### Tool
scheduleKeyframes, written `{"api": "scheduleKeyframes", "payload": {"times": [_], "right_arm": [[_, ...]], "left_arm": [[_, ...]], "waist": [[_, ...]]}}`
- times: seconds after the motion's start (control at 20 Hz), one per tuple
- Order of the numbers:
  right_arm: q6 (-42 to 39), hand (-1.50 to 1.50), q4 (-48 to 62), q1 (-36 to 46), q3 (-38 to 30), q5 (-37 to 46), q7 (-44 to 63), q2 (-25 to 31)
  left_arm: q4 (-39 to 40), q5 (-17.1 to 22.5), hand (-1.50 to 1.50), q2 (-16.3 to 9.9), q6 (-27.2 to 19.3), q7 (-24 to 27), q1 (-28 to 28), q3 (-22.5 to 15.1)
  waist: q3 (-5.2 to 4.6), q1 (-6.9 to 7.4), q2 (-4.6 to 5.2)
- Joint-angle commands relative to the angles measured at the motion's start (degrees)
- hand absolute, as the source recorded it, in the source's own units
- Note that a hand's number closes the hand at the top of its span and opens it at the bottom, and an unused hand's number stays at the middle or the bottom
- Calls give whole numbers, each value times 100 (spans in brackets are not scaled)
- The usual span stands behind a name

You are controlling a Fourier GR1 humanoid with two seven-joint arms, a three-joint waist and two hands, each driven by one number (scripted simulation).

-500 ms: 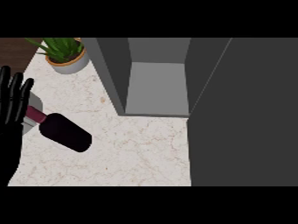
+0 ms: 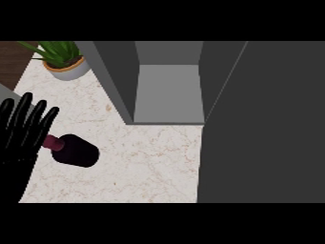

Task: Pick up the wine, place it into the cabinet and close the cabinet

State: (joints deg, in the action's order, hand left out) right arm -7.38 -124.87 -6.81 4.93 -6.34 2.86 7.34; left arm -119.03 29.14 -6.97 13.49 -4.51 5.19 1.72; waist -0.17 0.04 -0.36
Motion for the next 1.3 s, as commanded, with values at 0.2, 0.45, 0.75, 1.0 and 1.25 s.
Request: {"api": "scheduleKeyframes", "payload": {"times": [0.2, 0.45, 0.75, 1.0, 1.25], "right_arm": [[-285, -150, -839, -285, 178, -577, 946, 216], [-298, -150, -1295, -291, 86, -823, 1341, 187], [-215, -150, -1844, -78, -520, -1443, 2163, 458], [78, -150, -1775, 332, -157, -993, 2462, 232], [209, -150, -1994, 450, -113, -891, 2755, 193]], "left_arm": [[-621, 2513, -150, -684, 285, -1256, 308, 756], [-1107, 2816, -150, -650, -62, -1660, 457, 901], [-1409, 3145, -150, -817, -555, -2013, 302, 1360], [-1887, 3412, -150, -887, -1196, -2374, 136, 1543], [-1432, 3652, -150, -1055, -870, -2479, 223, 2195]], "waist": [[15, 15, 23], [17, 6, 28], [17, -8, 28], [17, 2, 28], [15, 3, 26]]}}
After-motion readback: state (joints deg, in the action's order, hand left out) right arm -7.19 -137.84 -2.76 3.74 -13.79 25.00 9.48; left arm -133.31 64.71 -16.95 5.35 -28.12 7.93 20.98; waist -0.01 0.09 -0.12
